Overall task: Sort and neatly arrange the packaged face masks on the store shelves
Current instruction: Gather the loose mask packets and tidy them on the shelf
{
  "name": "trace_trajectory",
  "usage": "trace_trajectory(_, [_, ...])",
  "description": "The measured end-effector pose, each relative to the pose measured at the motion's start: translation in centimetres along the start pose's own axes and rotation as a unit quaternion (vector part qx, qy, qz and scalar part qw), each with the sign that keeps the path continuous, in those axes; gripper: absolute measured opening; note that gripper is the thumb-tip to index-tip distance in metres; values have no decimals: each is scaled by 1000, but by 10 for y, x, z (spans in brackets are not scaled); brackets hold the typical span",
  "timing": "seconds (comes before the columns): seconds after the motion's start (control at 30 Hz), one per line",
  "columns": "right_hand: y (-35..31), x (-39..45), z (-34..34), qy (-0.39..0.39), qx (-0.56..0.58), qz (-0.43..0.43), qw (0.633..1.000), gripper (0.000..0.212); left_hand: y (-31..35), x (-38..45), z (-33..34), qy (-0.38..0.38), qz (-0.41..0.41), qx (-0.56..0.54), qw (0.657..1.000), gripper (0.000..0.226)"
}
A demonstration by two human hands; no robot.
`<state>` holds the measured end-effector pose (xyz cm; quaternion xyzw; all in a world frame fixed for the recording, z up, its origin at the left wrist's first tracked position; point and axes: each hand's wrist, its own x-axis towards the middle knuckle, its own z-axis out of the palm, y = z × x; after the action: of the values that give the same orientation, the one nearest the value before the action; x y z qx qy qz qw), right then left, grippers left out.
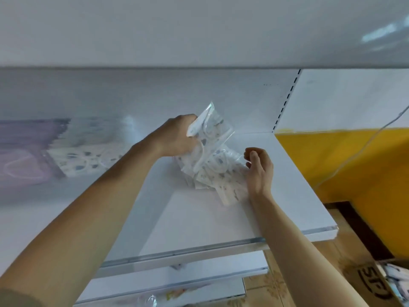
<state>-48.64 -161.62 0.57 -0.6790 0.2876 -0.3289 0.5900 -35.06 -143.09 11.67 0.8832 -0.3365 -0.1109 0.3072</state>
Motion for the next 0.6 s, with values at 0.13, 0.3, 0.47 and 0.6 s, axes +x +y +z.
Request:
trace_trajectory(0.13, [-3,-1,-5,4,56,41,998,26,-2,4,55,1,-91,-115,989,52])
trace_trajectory(0.3, [-19,7,-25,25,188,138,972,23,-7,-25,79,106,-139,-231,957,23])
trace_trajectory(0.47, [-24,-10,-33,-49,-69,49,995,33,-9,-54,78,196,-200,-261,924,27])
trace_trajectory(0.6, [-17,-26,3,-133,-133,29,982,42,7,-42,73,176,-259,-485,817,19])
